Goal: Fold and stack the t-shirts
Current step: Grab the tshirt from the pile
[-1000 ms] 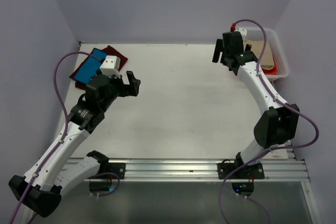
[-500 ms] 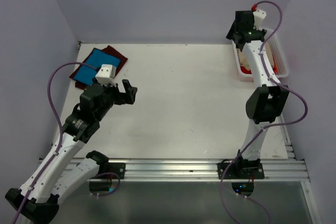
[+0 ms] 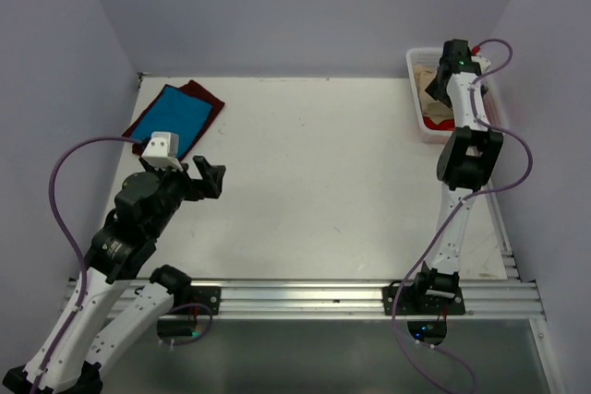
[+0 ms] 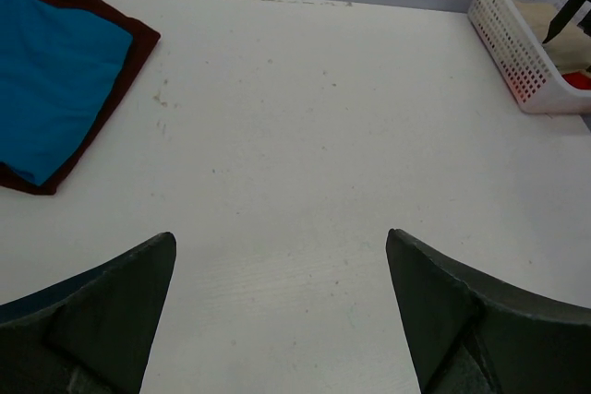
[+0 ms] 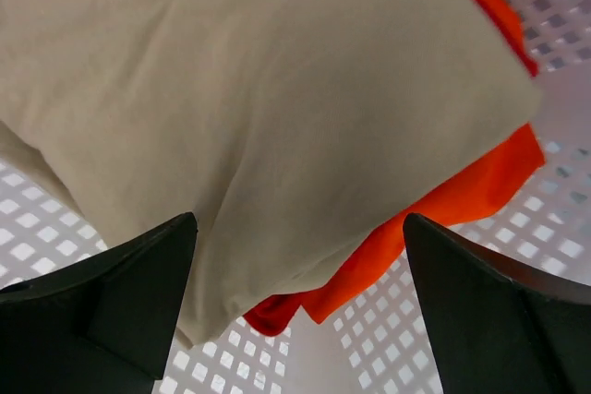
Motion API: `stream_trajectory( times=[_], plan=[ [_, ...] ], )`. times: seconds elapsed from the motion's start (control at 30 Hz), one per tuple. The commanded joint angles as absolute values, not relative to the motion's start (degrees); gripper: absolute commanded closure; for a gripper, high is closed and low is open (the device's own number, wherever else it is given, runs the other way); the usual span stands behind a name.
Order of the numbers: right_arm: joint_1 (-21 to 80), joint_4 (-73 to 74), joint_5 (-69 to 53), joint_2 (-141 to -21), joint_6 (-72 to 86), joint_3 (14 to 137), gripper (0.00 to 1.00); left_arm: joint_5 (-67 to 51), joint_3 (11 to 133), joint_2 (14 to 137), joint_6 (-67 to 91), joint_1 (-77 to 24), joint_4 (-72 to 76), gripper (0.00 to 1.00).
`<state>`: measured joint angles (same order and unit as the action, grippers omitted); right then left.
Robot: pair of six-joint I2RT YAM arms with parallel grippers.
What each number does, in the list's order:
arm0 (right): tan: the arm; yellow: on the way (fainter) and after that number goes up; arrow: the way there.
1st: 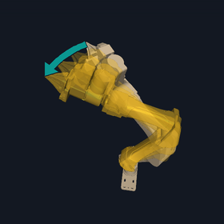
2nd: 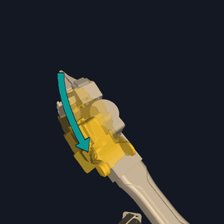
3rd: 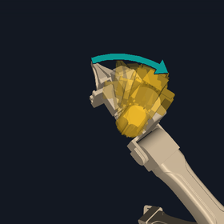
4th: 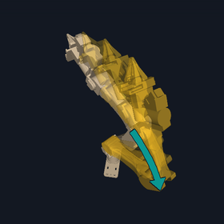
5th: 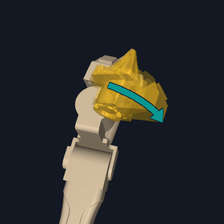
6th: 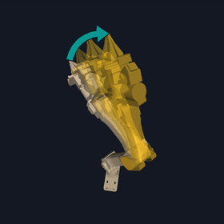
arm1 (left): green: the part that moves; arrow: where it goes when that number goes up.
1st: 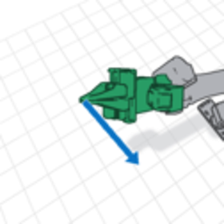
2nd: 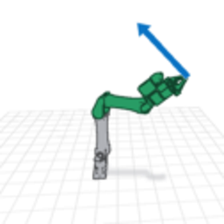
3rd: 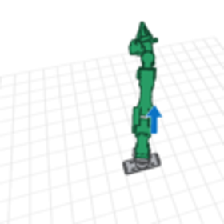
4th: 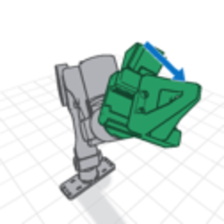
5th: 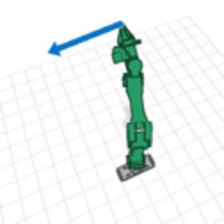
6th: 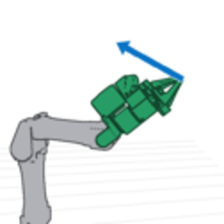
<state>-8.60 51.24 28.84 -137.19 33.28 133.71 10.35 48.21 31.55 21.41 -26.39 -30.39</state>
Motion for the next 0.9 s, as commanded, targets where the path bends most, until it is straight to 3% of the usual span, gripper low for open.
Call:
stream_trajectory(
  times=[0.0,0.23,0.3,0.33,0.37,0.67,0.87],
  plan=[
    [-8.7,51.42,21.38,-138.42,31.82,133.24,0.02,11.6,49.22,31.73,22.85,-26.46,-32.17,0.0],
    [-9.05,52.2,8.79,-143.7,25.93,137.28,0.08,10.64,48.52,32.61,24.52,-26.46,-31.38,0.0],
    [-9.05,52.39,8.27,-143.27,25.49,136.68,0.32,10.11,48.52,32.87,24.87,-26.46,-30.94,0.0],
    [-9.05,51.95,8.35,-142.65,25.58,135.89,0.71,10.02,48.43,32.87,25.13,-26.46,-30.94,0.0],
    [-9.05,50.2,8.52,-139.6,25.92,133.7,1.0,9.76,48.51,32.87,25.31,-26.46,-30.94,0.0],
    [-9.05,35.11,5.03,-122.54,26.72,114.04,1.0,8.09,47.29,32.34,26.1,-26.46,-29.71,0.0],
    [-7.65,18.04,0.18,-99.53,29.44,94.53,1.0,6.68,45.88,32.96,26.1,-26.54,-27.78,0.0]
  ],
)
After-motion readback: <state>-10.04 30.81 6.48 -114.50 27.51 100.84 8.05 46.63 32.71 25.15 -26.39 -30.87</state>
